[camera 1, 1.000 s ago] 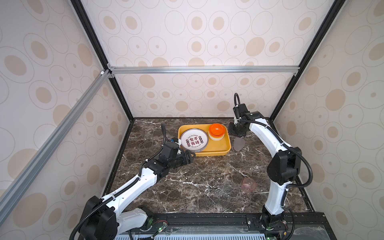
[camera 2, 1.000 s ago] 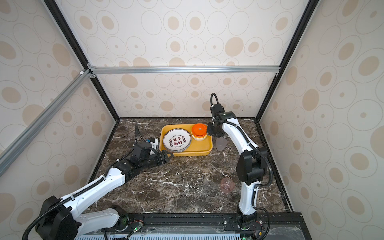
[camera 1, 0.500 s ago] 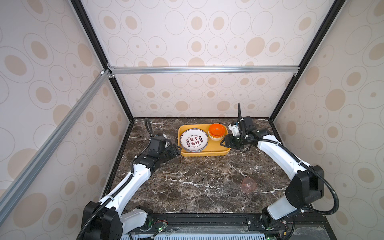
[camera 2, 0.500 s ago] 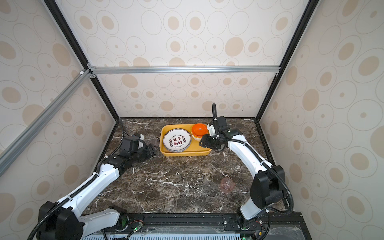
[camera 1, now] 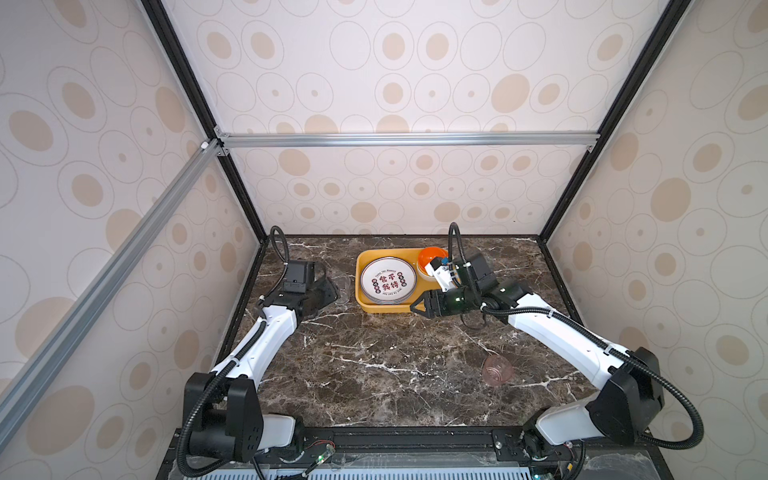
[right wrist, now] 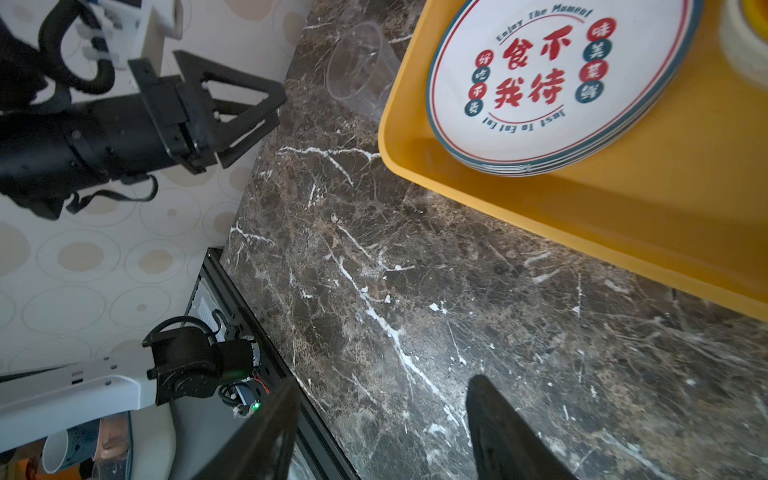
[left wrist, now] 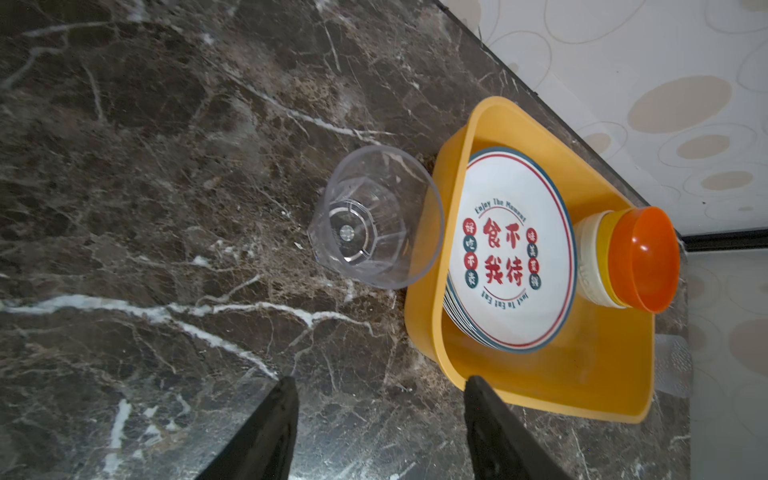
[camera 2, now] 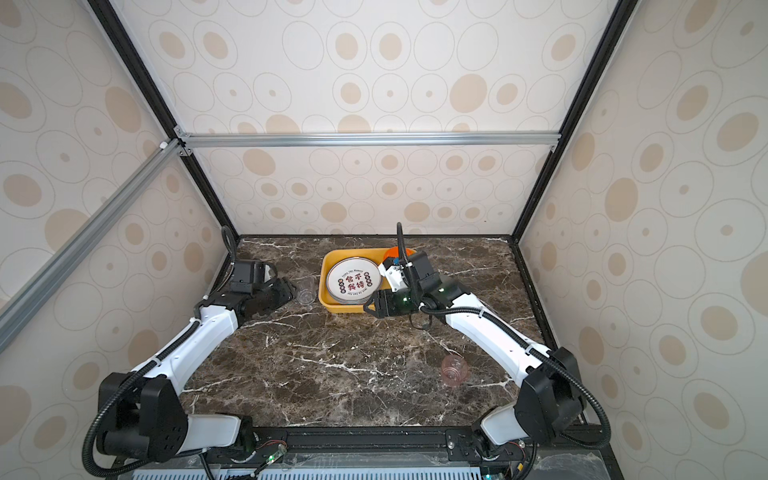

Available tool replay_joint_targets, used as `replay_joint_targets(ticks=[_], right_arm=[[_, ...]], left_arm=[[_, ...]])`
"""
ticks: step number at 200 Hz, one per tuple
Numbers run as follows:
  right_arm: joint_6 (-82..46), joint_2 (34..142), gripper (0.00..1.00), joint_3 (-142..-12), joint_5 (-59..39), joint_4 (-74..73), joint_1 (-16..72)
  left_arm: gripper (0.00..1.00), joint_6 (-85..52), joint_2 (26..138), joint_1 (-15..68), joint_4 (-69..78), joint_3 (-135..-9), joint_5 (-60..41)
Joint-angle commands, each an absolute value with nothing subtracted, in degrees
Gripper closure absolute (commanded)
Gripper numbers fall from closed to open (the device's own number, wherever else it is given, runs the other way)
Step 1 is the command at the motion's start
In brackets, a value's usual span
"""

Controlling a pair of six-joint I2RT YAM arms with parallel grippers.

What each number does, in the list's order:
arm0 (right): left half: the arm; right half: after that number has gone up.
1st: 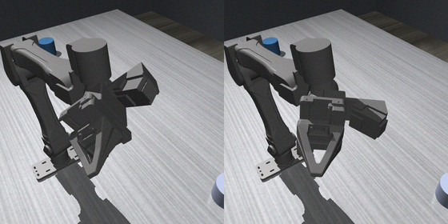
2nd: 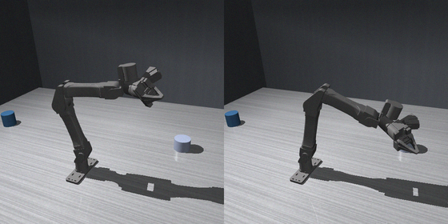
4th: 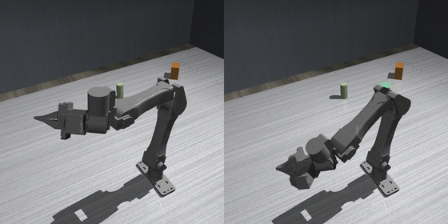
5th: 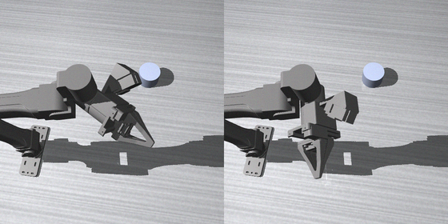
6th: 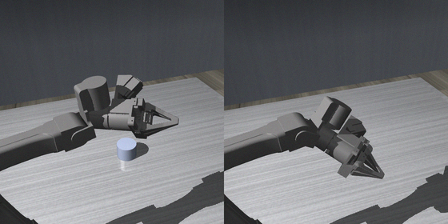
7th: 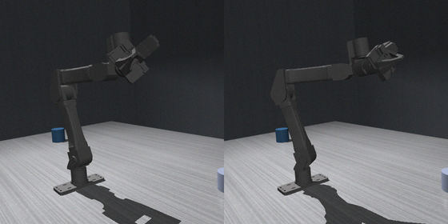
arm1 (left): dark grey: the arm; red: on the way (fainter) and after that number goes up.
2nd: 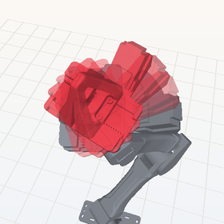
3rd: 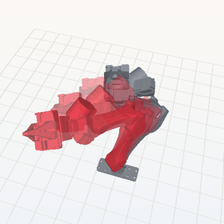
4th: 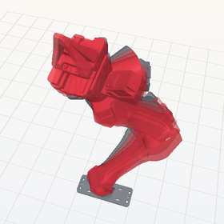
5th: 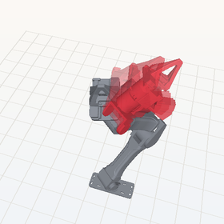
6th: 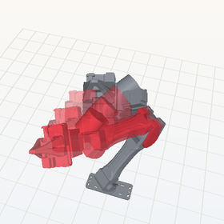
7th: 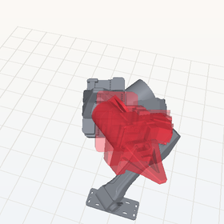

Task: Place the mixed dishes into the plastic bin
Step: 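Move the left gripper to the clear cup while the right gripper withdraws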

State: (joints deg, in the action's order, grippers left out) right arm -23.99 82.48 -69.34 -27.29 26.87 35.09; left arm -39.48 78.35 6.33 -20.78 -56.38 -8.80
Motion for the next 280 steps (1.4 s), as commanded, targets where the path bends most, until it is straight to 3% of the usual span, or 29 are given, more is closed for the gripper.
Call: replay_joint_targets(ticks=[1, 155, 211, 280], right_arm=[[-23.76, 81.12, 0.33, -68.24, -27.76, 24.17, 37.96], [-26.71, 80.42, 0.40, -63.28, -24.26, 23.43, 40.09], [-26.15, 80.99, 0.40, -63.63, -23.04, 24.09, 40.11], [-26.19, 81.74, 0.41, -63.83, -21.58, 24.61, 40.14]], left_arm=[[0.40, -36.05, 81.07, 4.99, -21.93, -60.17, -4.91], [0.66, -33.33, 103.89, 3.17, -21.75, -75.08, -5.71], [0.83, -32.35, 105.34, 3.17, -22.36, -75.77, -6.66], [0.98, -30.29, 102.52, 2.90, -24.58, -75.32, -5.99]])
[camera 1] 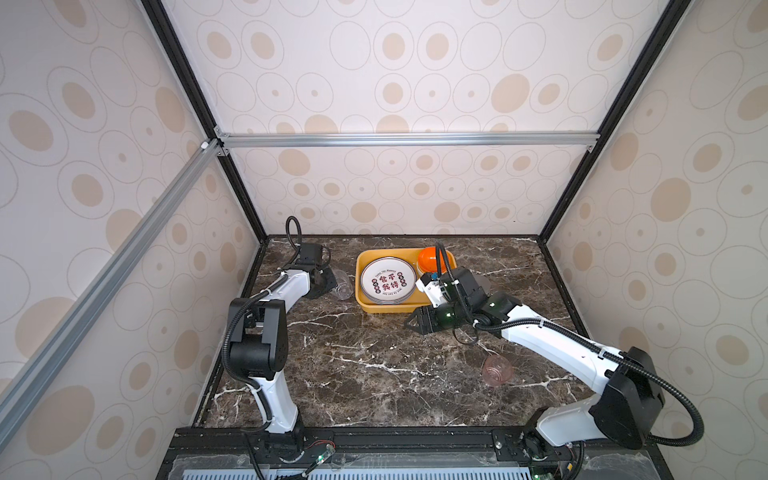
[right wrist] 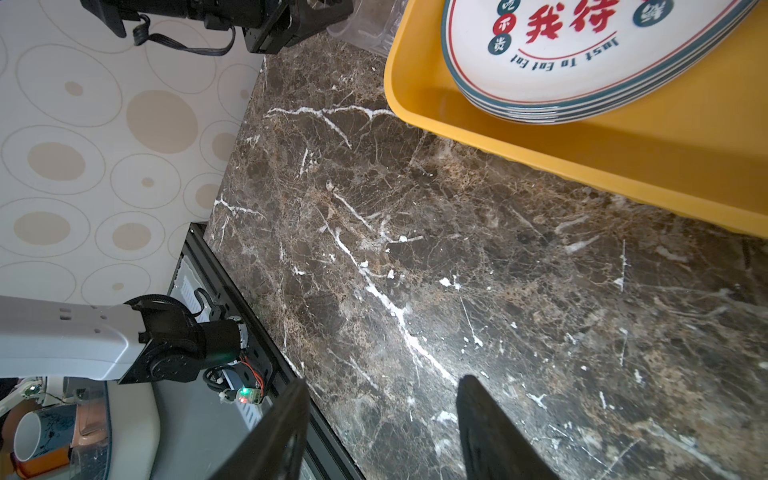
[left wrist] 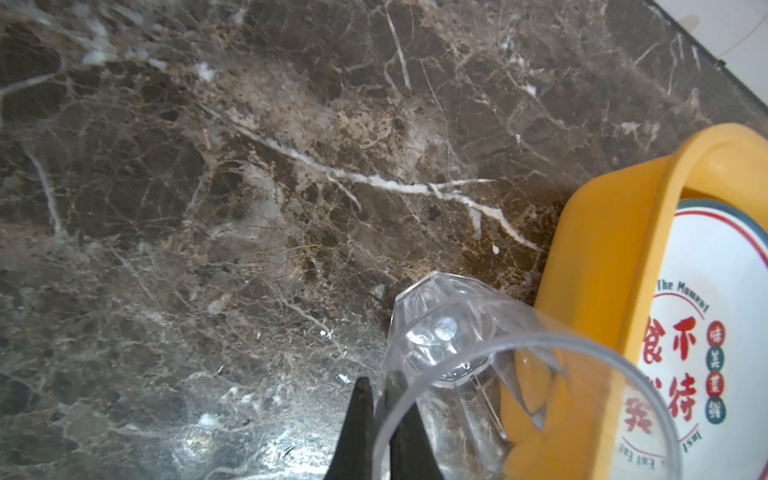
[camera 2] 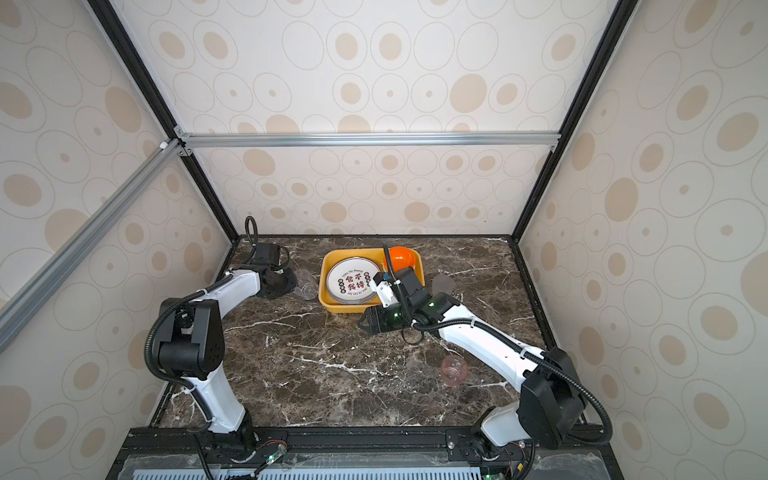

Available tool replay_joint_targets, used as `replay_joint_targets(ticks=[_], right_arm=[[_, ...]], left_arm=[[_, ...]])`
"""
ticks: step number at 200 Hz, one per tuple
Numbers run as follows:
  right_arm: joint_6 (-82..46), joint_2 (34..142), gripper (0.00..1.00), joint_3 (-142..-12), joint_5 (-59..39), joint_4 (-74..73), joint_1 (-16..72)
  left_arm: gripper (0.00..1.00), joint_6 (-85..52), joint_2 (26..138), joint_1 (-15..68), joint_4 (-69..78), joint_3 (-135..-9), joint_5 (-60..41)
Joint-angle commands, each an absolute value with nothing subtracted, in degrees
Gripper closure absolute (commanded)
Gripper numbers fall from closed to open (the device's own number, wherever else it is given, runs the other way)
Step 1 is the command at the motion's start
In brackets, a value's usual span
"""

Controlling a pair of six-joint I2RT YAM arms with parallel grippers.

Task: Place the mixed dishes into the plastic bin
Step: 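Move the left gripper to the clear cup while the right gripper withdraws, then close the left gripper on the clear cup and lift it toward the right gripper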

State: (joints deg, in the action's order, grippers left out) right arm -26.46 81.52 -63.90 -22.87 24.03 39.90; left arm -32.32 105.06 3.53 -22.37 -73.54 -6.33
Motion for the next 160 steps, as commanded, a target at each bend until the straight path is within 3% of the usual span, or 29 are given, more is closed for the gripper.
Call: replay_joint_targets(ticks=[1, 98, 160], right_arm=[[-26.19, 81.74, 0.41, -63.82, -21.56, 24.61, 40.11], [-26.93, 81.16, 0.41, -65.82, -16.09, 26.43, 39.99], [-27.76, 80.93, 0.41, -69.81, -8.59, 30.07, 39.90]], left_arm=[[0.98, -30.26, 102.45, 2.94, -24.64, -75.32, -5.98], [1.00, -25.81, 91.24, 3.94, -29.49, -71.90, -8.80], [1.00, -26.13, 85.61, 10.07, -32.30, -71.54, -11.00]])
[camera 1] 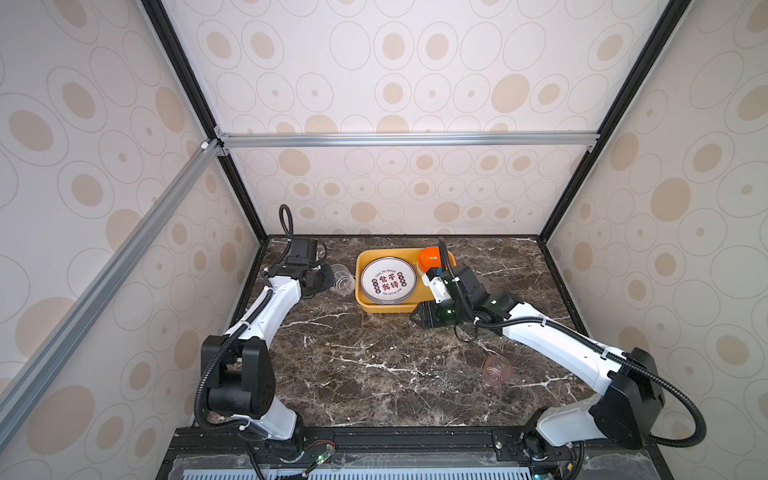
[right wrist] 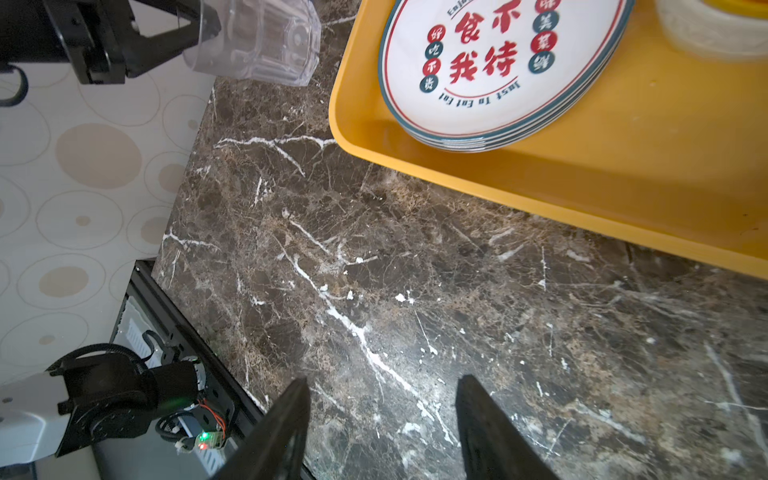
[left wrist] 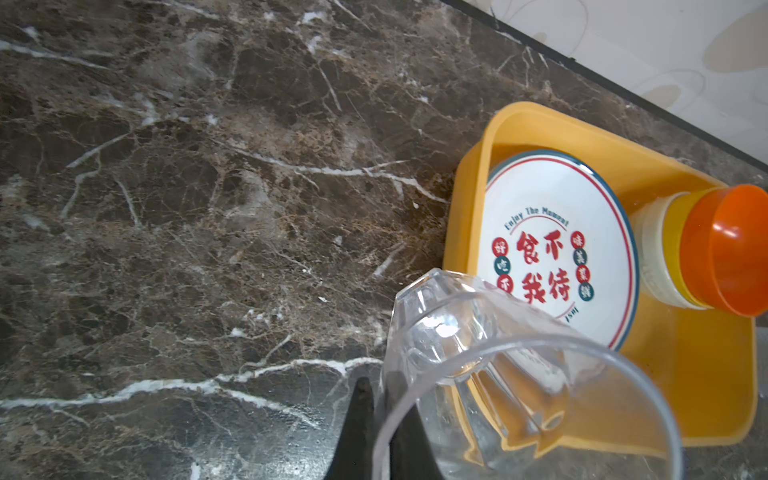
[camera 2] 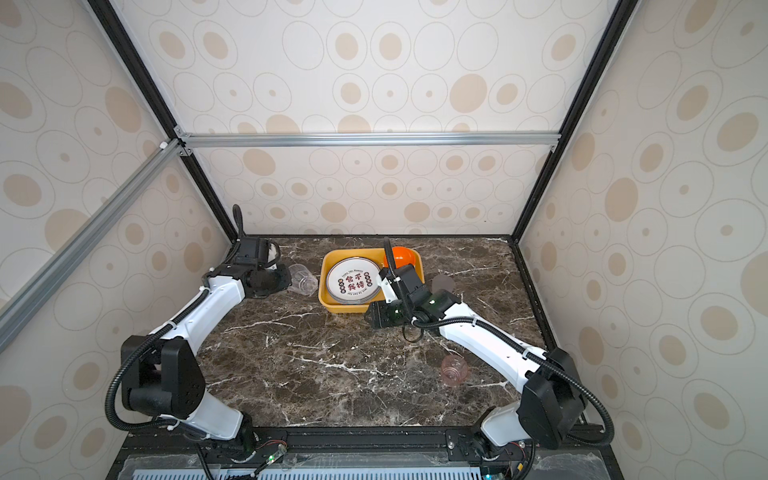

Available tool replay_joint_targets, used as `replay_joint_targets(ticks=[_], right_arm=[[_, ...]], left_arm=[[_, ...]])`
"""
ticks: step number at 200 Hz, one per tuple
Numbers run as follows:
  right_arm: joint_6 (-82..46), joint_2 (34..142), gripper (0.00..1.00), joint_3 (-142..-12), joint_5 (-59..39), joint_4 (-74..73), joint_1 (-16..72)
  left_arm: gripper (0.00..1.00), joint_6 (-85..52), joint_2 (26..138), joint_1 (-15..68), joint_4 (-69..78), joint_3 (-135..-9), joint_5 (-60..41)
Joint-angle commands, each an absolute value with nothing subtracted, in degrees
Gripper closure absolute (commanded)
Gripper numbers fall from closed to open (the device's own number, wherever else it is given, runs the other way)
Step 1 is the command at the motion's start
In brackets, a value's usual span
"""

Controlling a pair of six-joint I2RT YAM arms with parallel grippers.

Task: Place the mixed dishes into the plastic bin
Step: 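Close the left gripper on the clear cup and lift it toward the right gripper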

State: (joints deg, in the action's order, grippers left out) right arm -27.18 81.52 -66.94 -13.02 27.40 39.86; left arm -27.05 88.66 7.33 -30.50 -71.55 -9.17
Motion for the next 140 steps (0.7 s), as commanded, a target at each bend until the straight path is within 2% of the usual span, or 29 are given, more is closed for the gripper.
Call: replay_joint_targets(ticks=[1, 59, 140], right_arm=[[-27.77, 80.94, 0.41, -69.93, -8.43, 30.19, 39.90], [-27.44, 84.36, 0.45, -80.36, -4.00, 37.27, 39.90], [-28.71, 93.90, 0.46, -94.87, -3.56, 44.34, 39.90]], left_arm=[[1.00, -26.21, 85.52, 10.22, -32.28, -71.50, -11.04], [1.00, -29.95, 84.80, 19.53, -31.27, -73.30, -11.86], [1.00, -33.43, 88.71, 29.20, -29.55, -77.42, -11.25]])
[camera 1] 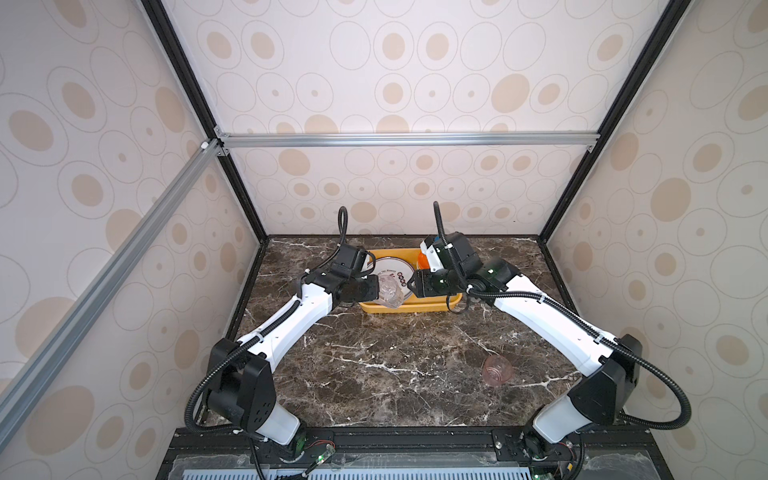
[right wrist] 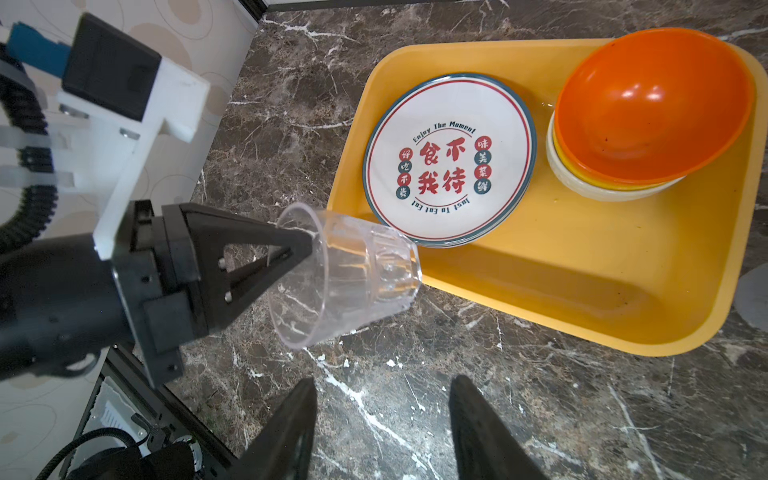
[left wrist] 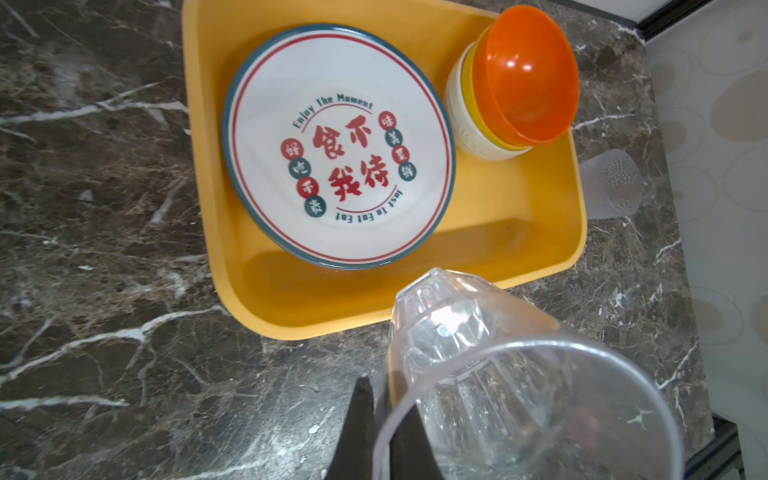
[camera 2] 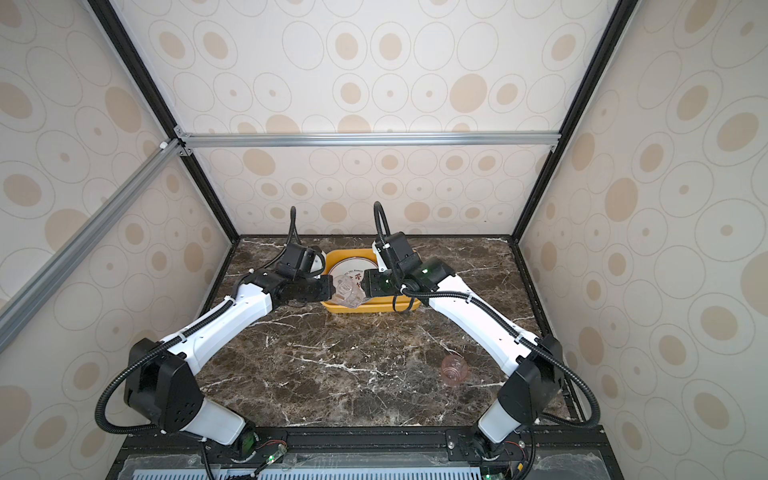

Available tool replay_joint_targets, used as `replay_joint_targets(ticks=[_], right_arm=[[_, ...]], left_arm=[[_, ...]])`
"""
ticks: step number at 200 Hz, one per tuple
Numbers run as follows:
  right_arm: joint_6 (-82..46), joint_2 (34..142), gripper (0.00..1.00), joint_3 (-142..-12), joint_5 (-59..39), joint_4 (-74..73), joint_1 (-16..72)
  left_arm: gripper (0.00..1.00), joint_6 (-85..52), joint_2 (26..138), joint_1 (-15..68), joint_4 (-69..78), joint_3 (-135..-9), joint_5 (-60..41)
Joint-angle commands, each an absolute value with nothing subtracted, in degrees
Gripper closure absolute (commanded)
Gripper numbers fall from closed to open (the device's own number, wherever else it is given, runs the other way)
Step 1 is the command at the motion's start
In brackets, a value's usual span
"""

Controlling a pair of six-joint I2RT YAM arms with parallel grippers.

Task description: Place the mixed dishes into the plastic bin

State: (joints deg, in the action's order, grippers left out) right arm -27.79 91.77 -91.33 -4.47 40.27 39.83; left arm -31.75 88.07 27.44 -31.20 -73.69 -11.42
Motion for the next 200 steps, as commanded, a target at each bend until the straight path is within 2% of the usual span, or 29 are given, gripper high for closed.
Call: replay_joint_targets(ticks=[1, 33, 81, 129, 175, 200], right_arm=[[-28.72, 94.02, 0.46, -94.99, -3.54, 44.41, 39.90], [-29.38, 97.65, 0.47, -98.65, -3.71, 46.14, 39.90], [-30.74, 102.12, 0.53, -103.44, 0.31, 50.33, 39.64], [-31.55, 103.26, 0.63, -103.71, 2.59, 50.67, 39.19], [-31.53, 103.71, 0.76, -103.69, 4.27, 51.06, 39.18], [-31.55, 103.72, 0.80, -103.63, 5.96, 51.32, 39.06]], left_arm=[[1.00, -33.46, 88.74, 29.23, -29.54, -77.47, -11.25], [1.00, -34.00, 90.04, 31.49, -29.44, -79.39, -11.09], [1.00, -34.54, 90.88, 33.09, -29.44, -80.94, -11.05], [1.00, -34.80, 90.42, 33.54, -29.18, -81.12, -11.41], [0.95, -35.63, 90.35, 33.58, -28.43, -81.56, -12.50], [0.86, -36.60, 90.44, 33.62, -27.35, -81.65, -13.83]])
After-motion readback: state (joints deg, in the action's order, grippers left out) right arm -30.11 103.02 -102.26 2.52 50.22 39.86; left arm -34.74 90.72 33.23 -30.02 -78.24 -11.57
